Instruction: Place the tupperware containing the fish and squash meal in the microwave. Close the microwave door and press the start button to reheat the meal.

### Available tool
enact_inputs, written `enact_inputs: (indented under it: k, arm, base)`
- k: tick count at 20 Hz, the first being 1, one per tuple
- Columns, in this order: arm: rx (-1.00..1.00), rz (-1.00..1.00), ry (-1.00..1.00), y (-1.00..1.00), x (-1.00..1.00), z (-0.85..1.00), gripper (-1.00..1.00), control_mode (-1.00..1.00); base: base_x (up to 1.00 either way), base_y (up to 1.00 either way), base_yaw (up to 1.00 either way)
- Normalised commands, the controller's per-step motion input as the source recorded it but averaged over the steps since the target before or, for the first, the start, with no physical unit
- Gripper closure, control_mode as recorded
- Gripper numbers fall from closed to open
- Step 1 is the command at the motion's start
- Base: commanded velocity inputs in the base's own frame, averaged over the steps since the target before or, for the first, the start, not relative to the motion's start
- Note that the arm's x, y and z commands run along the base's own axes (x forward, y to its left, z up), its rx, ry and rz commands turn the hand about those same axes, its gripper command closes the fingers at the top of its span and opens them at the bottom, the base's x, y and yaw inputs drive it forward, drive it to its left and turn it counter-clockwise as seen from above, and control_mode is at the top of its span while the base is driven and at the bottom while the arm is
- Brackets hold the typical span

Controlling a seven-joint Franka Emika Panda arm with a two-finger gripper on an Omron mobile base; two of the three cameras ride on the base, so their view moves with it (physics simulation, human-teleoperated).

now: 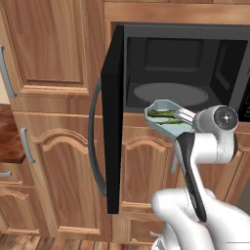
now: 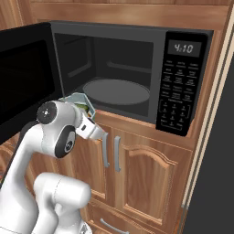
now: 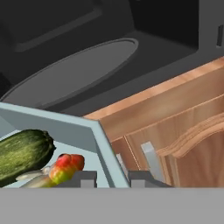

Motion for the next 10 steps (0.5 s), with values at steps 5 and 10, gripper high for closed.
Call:
enact_inputs:
  k: [5,10]
  arm:
    - [0.0,-0.13,-0.06,-0.29,0.29,0.1,1.0,-1.0]
    - [0.03,-0.07,0.04,-0.37,0.34,0.38,1.0,-1.0]
  base:
    - [0.0,0.0,0.0]
    - [0.0,0.0,0.0]
